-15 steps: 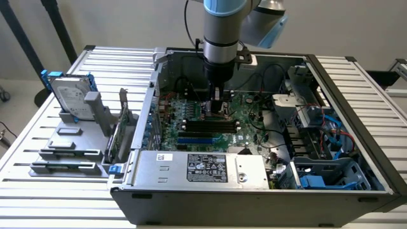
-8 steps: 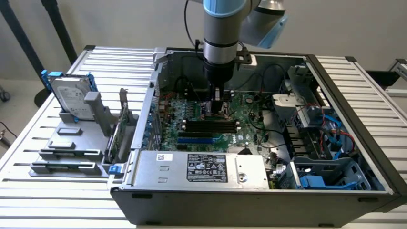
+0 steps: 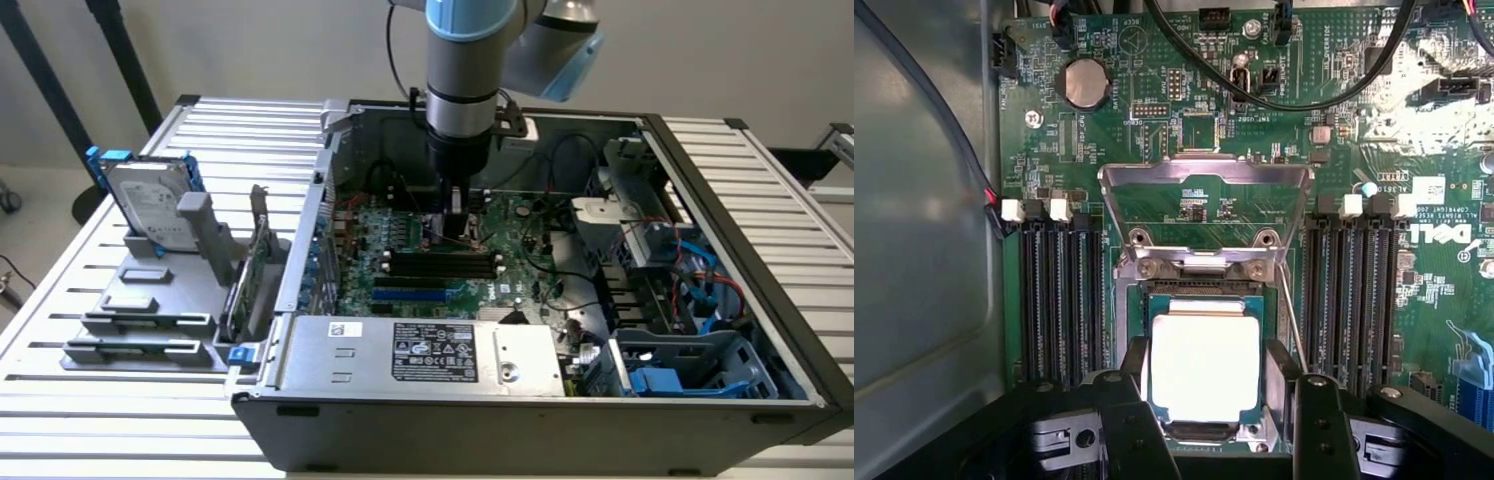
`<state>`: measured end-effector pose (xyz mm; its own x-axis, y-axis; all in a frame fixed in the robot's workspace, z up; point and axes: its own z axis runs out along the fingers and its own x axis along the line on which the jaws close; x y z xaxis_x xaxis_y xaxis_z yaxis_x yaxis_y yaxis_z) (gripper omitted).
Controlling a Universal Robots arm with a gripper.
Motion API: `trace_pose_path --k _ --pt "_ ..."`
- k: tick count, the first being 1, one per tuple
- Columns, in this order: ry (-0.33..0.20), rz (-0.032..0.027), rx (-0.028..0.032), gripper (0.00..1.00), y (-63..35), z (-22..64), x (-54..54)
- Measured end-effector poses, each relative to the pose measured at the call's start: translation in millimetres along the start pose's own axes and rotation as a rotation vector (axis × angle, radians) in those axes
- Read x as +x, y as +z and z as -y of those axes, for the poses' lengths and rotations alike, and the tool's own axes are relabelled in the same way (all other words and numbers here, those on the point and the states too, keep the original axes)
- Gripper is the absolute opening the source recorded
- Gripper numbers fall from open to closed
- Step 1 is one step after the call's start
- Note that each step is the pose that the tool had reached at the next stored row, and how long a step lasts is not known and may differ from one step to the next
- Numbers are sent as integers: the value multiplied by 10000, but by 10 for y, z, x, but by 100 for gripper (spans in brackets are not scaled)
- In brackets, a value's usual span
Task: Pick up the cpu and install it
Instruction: 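Place the cpu into insertion slot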
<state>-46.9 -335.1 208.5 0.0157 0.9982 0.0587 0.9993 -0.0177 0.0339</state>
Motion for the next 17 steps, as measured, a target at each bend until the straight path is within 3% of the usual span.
trace_pose_path --k 9,12,17 --pt "-8 6 0 54 43 3 13" --pt "-10 32 -2 54 49 3 30" --pt "-15 125 -3 54 59 4 53"
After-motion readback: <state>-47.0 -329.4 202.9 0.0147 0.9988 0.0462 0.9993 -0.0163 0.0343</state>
